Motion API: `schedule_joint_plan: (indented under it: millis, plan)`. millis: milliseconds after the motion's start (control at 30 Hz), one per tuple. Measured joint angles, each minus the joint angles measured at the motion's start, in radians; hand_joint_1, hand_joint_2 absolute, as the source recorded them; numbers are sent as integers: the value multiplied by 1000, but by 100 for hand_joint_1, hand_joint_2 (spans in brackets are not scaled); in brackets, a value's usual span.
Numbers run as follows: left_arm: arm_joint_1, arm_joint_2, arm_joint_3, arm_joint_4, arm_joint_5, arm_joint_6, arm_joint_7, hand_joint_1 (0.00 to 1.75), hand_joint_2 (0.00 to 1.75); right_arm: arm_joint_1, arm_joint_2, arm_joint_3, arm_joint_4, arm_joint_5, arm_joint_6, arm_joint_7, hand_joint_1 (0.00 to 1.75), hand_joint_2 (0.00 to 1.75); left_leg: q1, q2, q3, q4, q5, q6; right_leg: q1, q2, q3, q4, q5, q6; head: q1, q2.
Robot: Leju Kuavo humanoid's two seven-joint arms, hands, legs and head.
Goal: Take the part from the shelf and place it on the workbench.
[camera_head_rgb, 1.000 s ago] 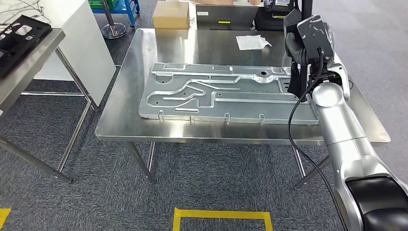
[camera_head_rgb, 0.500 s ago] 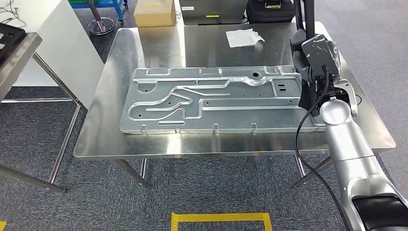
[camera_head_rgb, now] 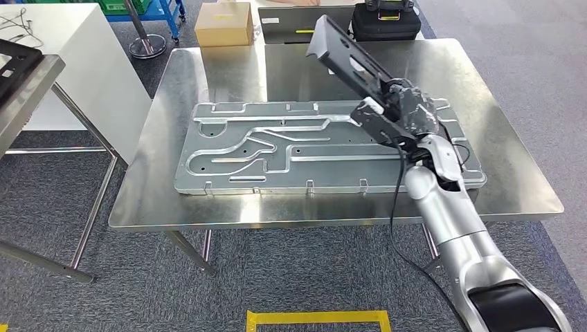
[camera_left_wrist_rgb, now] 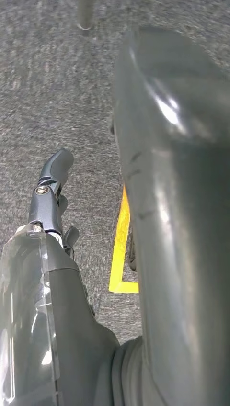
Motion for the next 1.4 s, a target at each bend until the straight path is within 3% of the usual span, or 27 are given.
schedule_joint_plan:
  millis: [200,433,700,833,967,1400]
  plan:
    - [-12,3,-13,0,-32,-9,8,0,0,-22,133,21,145,159,-37,-6,175,175,1,0,1,0,1,-2,1,0,1,0,0,0,0,0]
    - [-15,0,6,0,4,44,43,0,0,-104,282,66,421,384,-104,3,175,175,1,0,2,0,1,-3,2,1,3,-2,0,0,0,0]
    - [-12,-11,50,0,35,99,65,0,0,-163,364,95,582,424,-75,-3,175,175,2,0,2,0,1,-3,4,0,5,-4,0,0,0,0]
    - [-10,-15,68,0,43,114,70,0,175,-180,382,103,623,433,-63,-3,0,175,2,0,2,0,1,-3,4,0,6,-6,0,0,0,0]
    - [-9,-17,93,0,66,131,66,0,0,-193,399,104,649,442,-45,-4,0,175,2,0,2,0,1,-3,4,0,7,-7,0,0,0,0]
    - [-8,-24,184,0,116,192,81,0,0,-212,452,104,686,461,-9,-7,0,175,2,0,4,0,0,-4,4,0,9,-8,0,0,0,0]
